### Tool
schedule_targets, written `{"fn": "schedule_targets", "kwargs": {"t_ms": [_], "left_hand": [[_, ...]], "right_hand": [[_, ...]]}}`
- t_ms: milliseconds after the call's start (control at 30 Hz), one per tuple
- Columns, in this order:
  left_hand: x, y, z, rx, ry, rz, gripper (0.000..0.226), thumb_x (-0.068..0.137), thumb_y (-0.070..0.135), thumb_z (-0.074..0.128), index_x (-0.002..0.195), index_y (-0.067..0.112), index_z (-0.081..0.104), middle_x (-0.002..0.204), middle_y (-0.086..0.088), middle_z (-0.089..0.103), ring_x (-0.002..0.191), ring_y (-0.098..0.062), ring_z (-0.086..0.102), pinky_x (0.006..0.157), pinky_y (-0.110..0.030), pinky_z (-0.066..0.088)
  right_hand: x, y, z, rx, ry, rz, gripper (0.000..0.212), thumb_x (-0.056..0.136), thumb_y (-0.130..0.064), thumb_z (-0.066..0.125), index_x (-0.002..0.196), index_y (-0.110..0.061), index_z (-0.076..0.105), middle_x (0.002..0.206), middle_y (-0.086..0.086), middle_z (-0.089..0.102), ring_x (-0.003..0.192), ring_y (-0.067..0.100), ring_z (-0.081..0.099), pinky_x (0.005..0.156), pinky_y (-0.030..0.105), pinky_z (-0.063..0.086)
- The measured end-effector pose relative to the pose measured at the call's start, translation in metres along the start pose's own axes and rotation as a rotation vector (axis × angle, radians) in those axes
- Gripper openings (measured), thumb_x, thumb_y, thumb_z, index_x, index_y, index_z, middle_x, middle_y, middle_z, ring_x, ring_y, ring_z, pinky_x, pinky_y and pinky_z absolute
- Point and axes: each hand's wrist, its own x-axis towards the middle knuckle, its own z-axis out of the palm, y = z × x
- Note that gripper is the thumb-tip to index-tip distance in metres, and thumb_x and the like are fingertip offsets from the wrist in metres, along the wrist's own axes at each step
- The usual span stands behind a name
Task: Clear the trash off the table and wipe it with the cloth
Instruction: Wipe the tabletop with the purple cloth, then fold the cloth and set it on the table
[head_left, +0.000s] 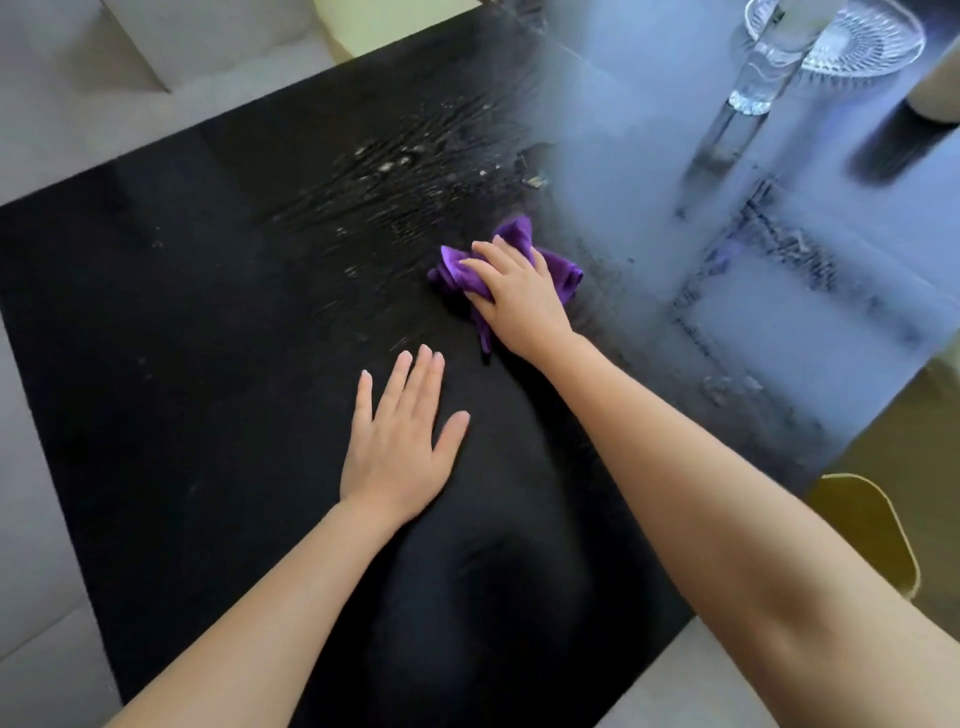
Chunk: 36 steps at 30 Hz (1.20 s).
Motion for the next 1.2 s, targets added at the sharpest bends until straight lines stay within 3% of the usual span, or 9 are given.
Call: {"fn": "schedule_targets", "kwargs": {"t_ms": [133,300,433,533,600,667,933,1100,1200], "left_hand": [[0.002,0.0,-0.012,-0.341,-0.002,-0.122,0.059,0.1,0.035,0.024,0.151,0.012,0.006,0.161,-0.002,0.009,0.148,-0.01,0.001,0.119,-0.027,-0.007],[-0.004,0.013,-0.018,-0.428,-0.071,-0.136,0.057,0.1,0.035,0.025,0.151,0.012,0.012,0.161,-0.004,0.008,0.149,-0.014,-0.002,0.12,-0.034,-0.006],[-0.044,0.052,-0.024,-0.555,-0.066,-0.07,0.055,0.1,0.029,0.03,0.15,0.014,0.013,0.16,-0.002,0.008,0.148,-0.016,-0.003,0.119,-0.032,-0.005],[-0.068,0.072,-0.025,-0.679,-0.115,-0.046,0.053,0.098,0.031,0.037,0.147,0.014,0.03,0.153,-0.002,0.031,0.146,-0.018,0.019,0.12,-0.033,0.007],[-0.077,0.08,-0.023,-0.623,-0.125,0.084,0.046,0.093,0.026,0.049,0.136,0.01,0.047,0.134,-0.006,0.055,0.132,-0.021,0.044,0.116,-0.037,0.027],[-0.083,0.089,-0.022,-0.507,-0.166,0.197,0.044,0.087,0.025,0.056,0.129,0.012,0.055,0.119,-0.003,0.064,0.119,-0.022,0.052,0.106,-0.038,0.038],[-0.062,0.126,-0.042,-0.25,-0.571,0.083,0.058,0.077,0.028,0.069,0.128,0.013,0.046,0.12,-0.009,0.054,0.111,-0.027,0.054,0.094,-0.037,0.046],[-0.055,0.156,-0.06,-0.205,-0.761,0.089,0.016,0.076,0.022,0.062,0.071,0.015,0.049,0.069,0.001,0.049,0.065,-0.017,0.045,0.053,-0.026,0.034],[-0.053,0.172,-0.074,-0.271,-0.726,0.133,0.015,0.074,0.024,0.06,0.07,0.015,0.048,0.069,0.001,0.048,0.065,-0.017,0.044,0.056,-0.028,0.032]], "right_hand": [[-0.089,-0.012,-0.006,0.047,-0.051,-0.019,0.045,0.087,-0.027,0.059,0.131,-0.021,0.057,0.147,0.001,0.046,0.141,0.024,0.037,0.114,0.048,0.023],[-0.194,-0.033,-0.012,0.018,-0.113,0.048,0.05,0.082,-0.036,0.046,0.13,-0.025,0.058,0.144,-0.001,0.051,0.137,0.023,0.044,0.116,0.044,0.022],[-0.259,-0.055,-0.021,0.037,-0.171,0.123,0.057,0.085,-0.045,0.044,0.139,-0.029,0.046,0.153,-0.003,0.038,0.145,0.022,0.03,0.118,0.043,0.003],[-0.288,-0.067,-0.033,0.164,-0.207,0.225,0.067,0.089,-0.055,0.035,0.15,-0.033,0.021,0.159,-0.011,0.013,0.15,0.012,0.004,0.12,0.038,-0.01],[-0.293,-0.067,-0.043,0.262,-0.182,0.308,0.059,0.095,-0.048,0.026,0.151,-0.031,0.017,0.159,-0.015,0.013,0.149,0.005,0.001,0.122,0.037,-0.006],[-0.296,-0.059,-0.053,0.203,-0.082,0.35,0.055,0.095,-0.036,0.021,0.147,-0.026,0.032,0.155,-0.012,0.03,0.148,0.008,0.017,0.121,0.042,0.005],[-0.281,-0.023,-0.082,-0.035,-0.315,0.343,0.072,0.084,-0.026,0.055,0.149,-0.025,0.025,0.156,-0.004,0.026,0.144,0.021,0.02,0.114,0.047,0.016],[-0.273,-0.008,-0.099,-0.179,-0.374,0.294,0.048,0.079,-0.035,0.062,0.125,-0.023,0.054,0.125,0.005,0.044,0.119,0.029,0.036,0.099,0.043,0.028],[-0.274,0.012,-0.12,-0.165,-0.333,0.278,0.044,0.076,-0.044,0.066,0.111,-0.017,0.061,0.119,0.004,0.047,0.114,0.028,0.039,0.097,0.041,0.031]]}}
